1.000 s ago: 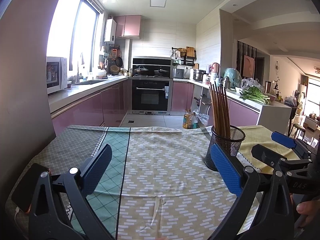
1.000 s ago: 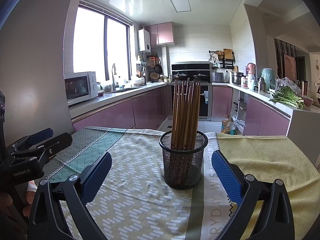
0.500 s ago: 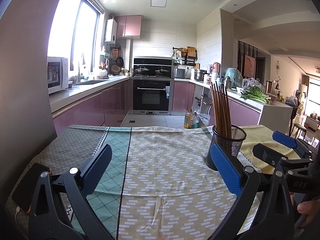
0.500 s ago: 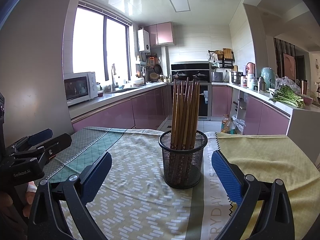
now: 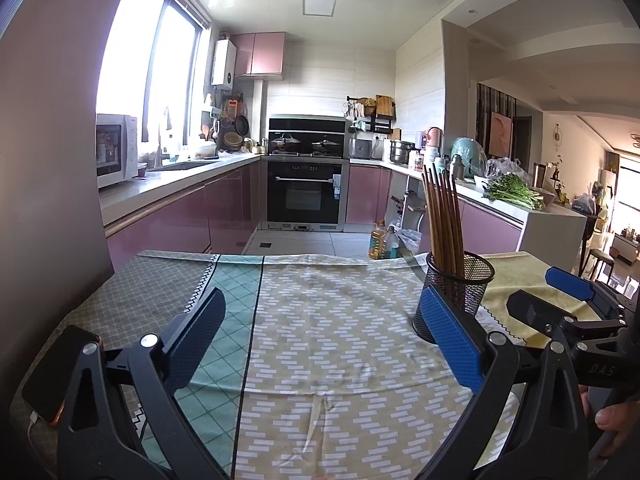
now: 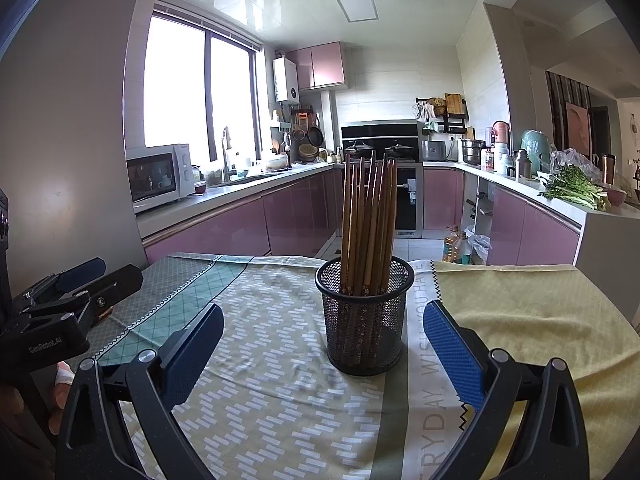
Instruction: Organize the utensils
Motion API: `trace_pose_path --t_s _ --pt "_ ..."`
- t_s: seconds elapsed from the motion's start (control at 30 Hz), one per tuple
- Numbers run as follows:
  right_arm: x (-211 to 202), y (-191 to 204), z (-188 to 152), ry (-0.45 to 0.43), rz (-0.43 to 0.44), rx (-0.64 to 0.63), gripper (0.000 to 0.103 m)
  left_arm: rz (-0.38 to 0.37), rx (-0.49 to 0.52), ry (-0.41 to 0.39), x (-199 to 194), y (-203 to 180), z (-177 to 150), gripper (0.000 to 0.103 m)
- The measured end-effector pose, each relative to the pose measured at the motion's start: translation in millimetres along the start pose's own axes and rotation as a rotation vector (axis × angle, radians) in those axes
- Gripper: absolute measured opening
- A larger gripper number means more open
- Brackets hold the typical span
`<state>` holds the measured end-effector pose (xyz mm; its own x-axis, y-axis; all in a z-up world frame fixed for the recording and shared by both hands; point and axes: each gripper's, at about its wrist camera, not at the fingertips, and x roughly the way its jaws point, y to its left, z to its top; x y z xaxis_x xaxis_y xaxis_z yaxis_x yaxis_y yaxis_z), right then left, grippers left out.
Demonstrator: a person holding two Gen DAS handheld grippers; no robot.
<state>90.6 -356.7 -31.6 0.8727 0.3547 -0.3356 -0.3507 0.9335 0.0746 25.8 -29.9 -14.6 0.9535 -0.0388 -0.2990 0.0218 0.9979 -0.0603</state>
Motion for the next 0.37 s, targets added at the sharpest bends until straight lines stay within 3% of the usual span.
trace_pose_path --t_s 0.17,0.37 --pt "3 -4 -2 0.017 -0.001 -0.010 0.097 -0.002 0.010 0.038 8 -2 -3 0.097" --pt "16 -33 -11 0.111 -0.068 0.010 0.097 -0.020 -0.008 0.168 38 -1 -12 0.097"
